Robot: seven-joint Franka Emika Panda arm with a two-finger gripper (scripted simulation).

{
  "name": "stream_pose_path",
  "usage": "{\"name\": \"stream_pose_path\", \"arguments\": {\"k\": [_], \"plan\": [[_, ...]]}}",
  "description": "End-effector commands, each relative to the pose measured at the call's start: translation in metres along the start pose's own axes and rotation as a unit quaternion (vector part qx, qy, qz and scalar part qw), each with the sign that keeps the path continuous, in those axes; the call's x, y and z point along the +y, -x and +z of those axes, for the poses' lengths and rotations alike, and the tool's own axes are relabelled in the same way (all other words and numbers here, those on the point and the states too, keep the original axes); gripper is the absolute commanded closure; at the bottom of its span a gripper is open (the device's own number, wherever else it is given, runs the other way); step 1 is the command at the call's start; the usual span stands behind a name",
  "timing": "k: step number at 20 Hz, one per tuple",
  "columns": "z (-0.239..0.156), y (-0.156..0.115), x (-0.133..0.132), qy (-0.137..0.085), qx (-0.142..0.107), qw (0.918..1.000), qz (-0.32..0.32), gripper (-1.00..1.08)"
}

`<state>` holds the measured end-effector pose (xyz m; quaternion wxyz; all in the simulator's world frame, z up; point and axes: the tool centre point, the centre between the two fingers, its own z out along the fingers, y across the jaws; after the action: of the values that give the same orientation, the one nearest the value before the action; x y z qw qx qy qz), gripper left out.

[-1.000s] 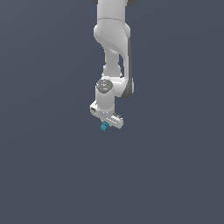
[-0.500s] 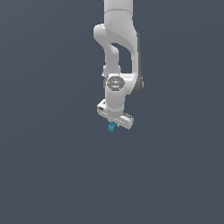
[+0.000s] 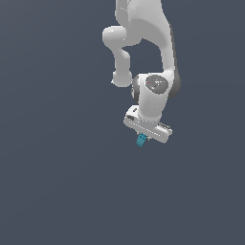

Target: Pick up the object and move it to a goal position.

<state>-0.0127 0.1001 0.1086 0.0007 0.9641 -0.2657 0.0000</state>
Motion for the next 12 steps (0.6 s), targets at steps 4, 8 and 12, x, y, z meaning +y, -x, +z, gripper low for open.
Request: {"name": "stream_pose_path", "arguments": {"k": [4, 8, 12], "plan": [[-0.032, 0.004, -0.054, 0.000, 0.000, 1.0000, 0.000, 1.08], [-0.051, 0.006, -0.086, 0.000, 0.000, 1.0000, 0.000, 1.08], [-0.066, 0.007, -0.112, 0.000, 0.000, 1.0000, 0.000, 1.08]]}}
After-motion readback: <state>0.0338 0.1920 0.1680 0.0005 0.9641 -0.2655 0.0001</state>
